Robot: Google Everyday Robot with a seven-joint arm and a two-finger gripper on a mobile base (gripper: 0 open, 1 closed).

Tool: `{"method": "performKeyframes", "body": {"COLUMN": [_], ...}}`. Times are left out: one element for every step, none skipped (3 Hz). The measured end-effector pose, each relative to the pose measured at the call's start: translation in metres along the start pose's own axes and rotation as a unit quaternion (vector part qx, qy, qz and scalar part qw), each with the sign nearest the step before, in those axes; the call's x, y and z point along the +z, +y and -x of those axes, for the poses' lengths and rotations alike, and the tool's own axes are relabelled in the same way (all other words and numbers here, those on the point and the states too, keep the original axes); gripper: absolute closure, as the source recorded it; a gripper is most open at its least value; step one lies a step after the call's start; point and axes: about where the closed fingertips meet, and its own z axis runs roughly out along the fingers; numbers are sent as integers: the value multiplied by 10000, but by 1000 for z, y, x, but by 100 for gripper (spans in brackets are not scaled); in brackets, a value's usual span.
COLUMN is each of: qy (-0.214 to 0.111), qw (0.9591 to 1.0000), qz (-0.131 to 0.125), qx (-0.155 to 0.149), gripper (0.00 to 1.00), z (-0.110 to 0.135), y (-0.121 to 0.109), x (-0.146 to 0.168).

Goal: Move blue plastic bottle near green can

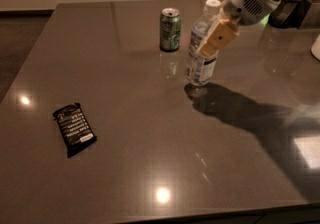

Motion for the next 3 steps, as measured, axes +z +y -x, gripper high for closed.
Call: {"method": "performKeyframes", "body": {"qy": [-128,-148,-114], "qw": [9998,9997,9997], "qz": [-115,-160,-132], "qx": [98,141,182], "gripper": [100,100,100], "z": [22,42,53], "y": [-38,-65,-79], "x": [9,24,41]}}
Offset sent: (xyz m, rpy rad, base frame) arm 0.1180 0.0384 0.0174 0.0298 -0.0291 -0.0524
